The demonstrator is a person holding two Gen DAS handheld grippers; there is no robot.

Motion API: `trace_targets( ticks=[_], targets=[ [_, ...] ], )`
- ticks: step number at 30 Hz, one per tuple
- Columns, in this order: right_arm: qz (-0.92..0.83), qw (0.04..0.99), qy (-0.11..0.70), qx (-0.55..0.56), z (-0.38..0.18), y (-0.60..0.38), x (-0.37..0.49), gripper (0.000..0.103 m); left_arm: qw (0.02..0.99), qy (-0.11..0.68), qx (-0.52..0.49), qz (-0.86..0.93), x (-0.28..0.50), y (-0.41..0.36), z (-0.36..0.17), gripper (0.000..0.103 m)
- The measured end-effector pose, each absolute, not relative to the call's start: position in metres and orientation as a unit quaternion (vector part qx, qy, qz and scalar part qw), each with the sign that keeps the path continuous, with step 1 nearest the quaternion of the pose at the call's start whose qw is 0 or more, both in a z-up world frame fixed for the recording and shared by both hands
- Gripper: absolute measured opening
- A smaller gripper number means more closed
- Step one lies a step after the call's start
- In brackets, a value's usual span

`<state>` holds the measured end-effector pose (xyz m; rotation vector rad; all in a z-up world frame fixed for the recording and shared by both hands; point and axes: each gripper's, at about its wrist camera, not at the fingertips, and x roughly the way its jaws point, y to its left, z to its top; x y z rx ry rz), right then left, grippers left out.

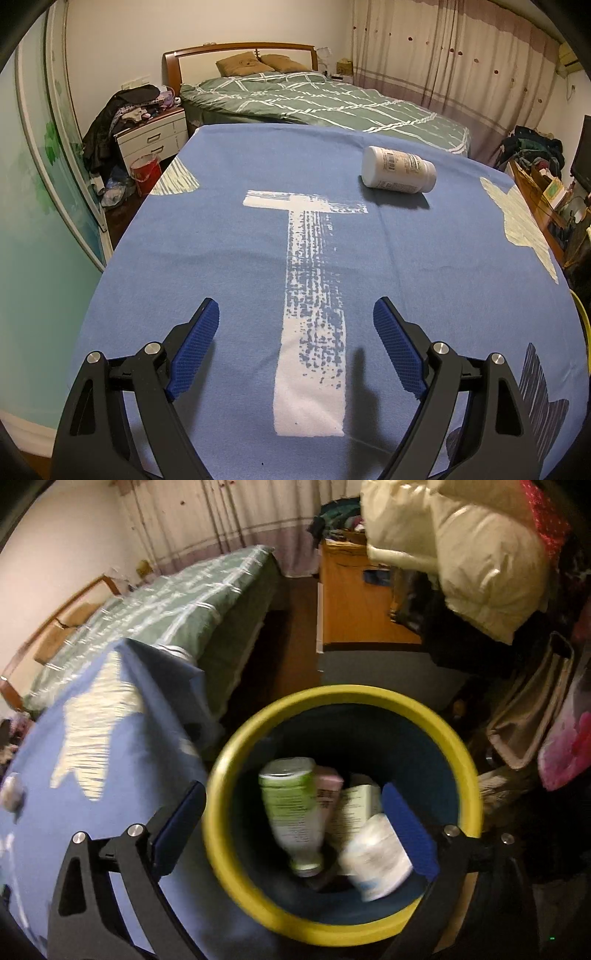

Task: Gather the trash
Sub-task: 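Carry the yogurt cup over the yellow bin and open the right gripper, then grasp the white supplement bottle with the left gripper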

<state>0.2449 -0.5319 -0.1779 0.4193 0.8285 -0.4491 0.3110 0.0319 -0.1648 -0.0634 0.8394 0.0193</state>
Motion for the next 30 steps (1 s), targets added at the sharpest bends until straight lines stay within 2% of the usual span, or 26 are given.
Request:
trace_targets(
  ticks=[8, 10, 13, 21, 30],
  targets=[
    [-0.118, 0.900, 0.397, 0.137, -0.176, -0.461, 0.279, 0.092, 0.902, 0.430, 0.023, -0.016, 0.310, 0.003, -0.166, 0.085],
    [-0.105, 0.899, 0.407, 0.125, -0.180, -0.455, 0.282, 0.092, 0.899, 0.437, 0.021, -0.029, 0.311, -0.004, -0.161, 0.093],
    [-0.095, 0.899, 0.402, 0.146, -0.177, -0.458, 0.279, 0.092, 0.902, 0.430, 0.019, -0.028, 0.321, -0.018, -0.147, 0.094],
    [-0.080, 0.895, 0.411, 0.153, -0.179, -0.443, 0.282, 0.092, 0.906, 0.420, 0.030, -0.035, 0.388, -0.076, -0.131, 0.097],
    [-0.075, 0.886, 0.429, 0.160, -0.185, -0.446, 0.286, 0.092, 0.904, 0.427, 0.012, 0.016, 0.465, -0.090, -0.146, 0.097]
  ],
)
